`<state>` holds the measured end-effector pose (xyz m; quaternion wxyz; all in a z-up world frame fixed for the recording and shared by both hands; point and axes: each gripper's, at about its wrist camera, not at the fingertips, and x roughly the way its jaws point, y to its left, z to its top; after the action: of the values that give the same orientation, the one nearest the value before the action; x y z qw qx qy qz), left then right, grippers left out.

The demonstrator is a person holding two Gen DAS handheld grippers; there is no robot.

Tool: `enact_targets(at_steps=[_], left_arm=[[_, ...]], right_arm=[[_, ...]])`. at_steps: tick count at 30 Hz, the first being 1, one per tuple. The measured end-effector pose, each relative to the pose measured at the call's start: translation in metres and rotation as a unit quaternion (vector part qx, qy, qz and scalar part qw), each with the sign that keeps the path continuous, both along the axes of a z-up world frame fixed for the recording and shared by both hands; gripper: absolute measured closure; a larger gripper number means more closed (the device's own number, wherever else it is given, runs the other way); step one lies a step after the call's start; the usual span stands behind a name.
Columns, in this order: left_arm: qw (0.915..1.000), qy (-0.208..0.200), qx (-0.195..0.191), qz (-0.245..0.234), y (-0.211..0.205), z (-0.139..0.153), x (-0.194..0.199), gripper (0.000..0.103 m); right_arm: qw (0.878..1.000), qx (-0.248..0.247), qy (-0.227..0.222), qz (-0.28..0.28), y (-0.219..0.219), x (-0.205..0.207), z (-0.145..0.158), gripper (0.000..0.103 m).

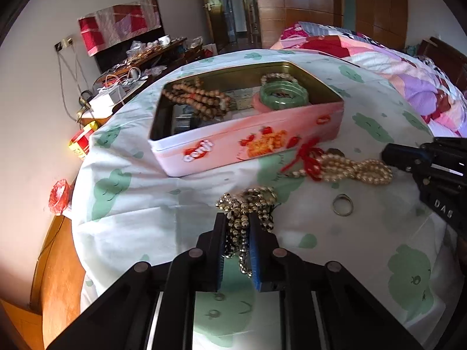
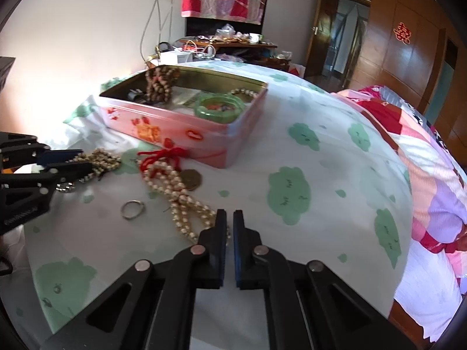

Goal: Organize jewelry
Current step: 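Grasp the pearl necklace with the right tool while the left tool grasps the gold bead necklace, then carry the pearl necklace in the right tool while the left tool carries the gold necklace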

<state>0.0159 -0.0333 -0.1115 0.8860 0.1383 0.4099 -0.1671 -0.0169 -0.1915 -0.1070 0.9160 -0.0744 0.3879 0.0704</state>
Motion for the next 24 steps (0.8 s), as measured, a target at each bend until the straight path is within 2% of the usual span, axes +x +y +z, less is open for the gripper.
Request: enact_targets(at_steps=[2, 4, 6, 8, 9, 11, 14, 17, 19, 21, 24], left_arm=[[1.0000, -0.001, -0.005, 0.007, 0.005, 0.004, 0.003, 0.093], [0.9999, -0.005, -0.009, 0.013, 0.010, 0.008, 0.005, 0.093], [0.9998, -0.010, -0.008, 0.016, 0.013, 0.010, 0.006, 0.093], [0.9997, -0.008, -0.011, 0.018, 0.015, 0.010, 0.007, 0.093], [0.9997, -0.007, -0.012, 0.020, 0.016, 0.010, 0.008, 0.093], [0.9997, -0.002, -0.012, 0.019, 0.017, 0.008, 0.008, 0.093], [0.9997, 0.003, -0.013, 0.020, 0.017, 0.005, 0.009, 0.093], [0.9997, 0.001, -0.014, 0.021, 0.017, 0.006, 0.010, 0.093], [0.9996, -0.002, -0.018, 0.021, 0.018, 0.009, 0.009, 0.093], [0.9996, -0.007, -0.019, 0.022, 0.020, 0.012, 0.009, 0.093], [0.9993, -0.014, -0.024, 0.025, 0.024, 0.019, 0.009, 0.093]], right_arm=[[1.000, 0.005, -0.003, -0.016, -0.006, 0.001, 0.002, 0.098], [0.999, 0.040, -0.002, -0.017, -0.013, 0.002, 0.007, 0.096], [0.998, 0.056, -0.008, -0.013, -0.014, 0.001, 0.012, 0.074], [0.998, 0.058, -0.010, -0.003, -0.009, 0.001, 0.014, 0.063], [0.998, 0.061, -0.007, 0.005, -0.006, 0.001, 0.012, 0.059], [0.998, 0.064, 0.005, 0.017, -0.001, 0.002, 0.006, 0.058], [0.998, 0.052, 0.025, 0.031, 0.004, 0.004, -0.005, 0.058], [0.998, 0.040, 0.024, 0.040, 0.006, 0.000, -0.004, 0.082], [0.999, 0.027, 0.017, 0.038, 0.005, -0.003, -0.003, 0.084], [0.999, 0.018, 0.005, 0.037, 0.004, -0.006, -0.001, 0.095], [0.999, -0.003, -0.008, 0.031, 0.002, -0.008, 0.006, 0.095]])
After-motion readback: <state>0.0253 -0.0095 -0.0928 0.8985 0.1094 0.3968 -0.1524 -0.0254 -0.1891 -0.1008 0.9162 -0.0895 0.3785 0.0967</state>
